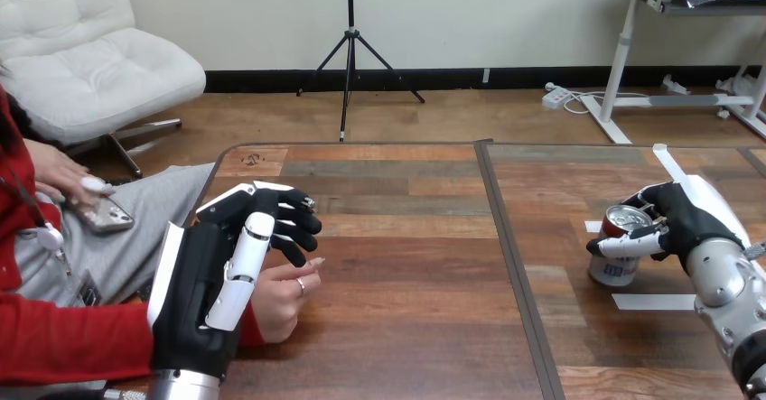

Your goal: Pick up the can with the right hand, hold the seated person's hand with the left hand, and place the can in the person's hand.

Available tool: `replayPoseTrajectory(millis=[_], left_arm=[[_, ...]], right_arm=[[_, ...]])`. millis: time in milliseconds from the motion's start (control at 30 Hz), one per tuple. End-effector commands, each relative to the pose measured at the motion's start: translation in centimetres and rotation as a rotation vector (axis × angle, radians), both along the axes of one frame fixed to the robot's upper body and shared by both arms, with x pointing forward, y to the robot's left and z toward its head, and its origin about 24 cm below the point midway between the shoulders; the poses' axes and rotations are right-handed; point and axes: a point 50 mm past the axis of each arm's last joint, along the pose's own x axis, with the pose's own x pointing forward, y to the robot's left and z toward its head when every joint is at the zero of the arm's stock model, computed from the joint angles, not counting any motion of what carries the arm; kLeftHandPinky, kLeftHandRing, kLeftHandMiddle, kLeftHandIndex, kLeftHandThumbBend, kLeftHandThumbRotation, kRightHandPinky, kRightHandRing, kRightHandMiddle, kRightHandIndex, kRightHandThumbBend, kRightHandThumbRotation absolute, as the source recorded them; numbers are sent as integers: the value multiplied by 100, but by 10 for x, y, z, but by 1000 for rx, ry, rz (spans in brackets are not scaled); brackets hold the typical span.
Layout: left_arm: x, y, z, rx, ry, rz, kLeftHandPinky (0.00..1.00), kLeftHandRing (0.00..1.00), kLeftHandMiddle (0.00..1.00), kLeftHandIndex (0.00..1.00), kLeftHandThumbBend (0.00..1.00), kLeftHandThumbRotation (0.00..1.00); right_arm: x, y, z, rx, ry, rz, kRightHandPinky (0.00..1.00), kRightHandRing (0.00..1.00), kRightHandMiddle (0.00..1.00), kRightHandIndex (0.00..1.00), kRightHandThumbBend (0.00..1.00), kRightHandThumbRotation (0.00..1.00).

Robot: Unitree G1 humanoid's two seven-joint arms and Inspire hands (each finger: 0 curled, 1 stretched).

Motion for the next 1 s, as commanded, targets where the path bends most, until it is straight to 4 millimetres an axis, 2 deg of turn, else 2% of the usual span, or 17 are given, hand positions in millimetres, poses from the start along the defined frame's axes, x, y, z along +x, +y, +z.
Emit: replayPoseTrajectory(millis=[0,500,967], left_arm=[[12,0,16,6,-92,-12,34,45,49,50,30,83],[11,0,17,15,-90,-14,34,45,49,49,28,84],[11,1,16,16,-92,-14,34,45,49,48,28,85]], right_arm=[[6,4,8,10,-60,2,48,52,55,54,66,0],[6,4,9,26,-87,-4,36,42,46,48,68,0],[8,7,12,14,-113,28,36,42,47,48,71,0]])
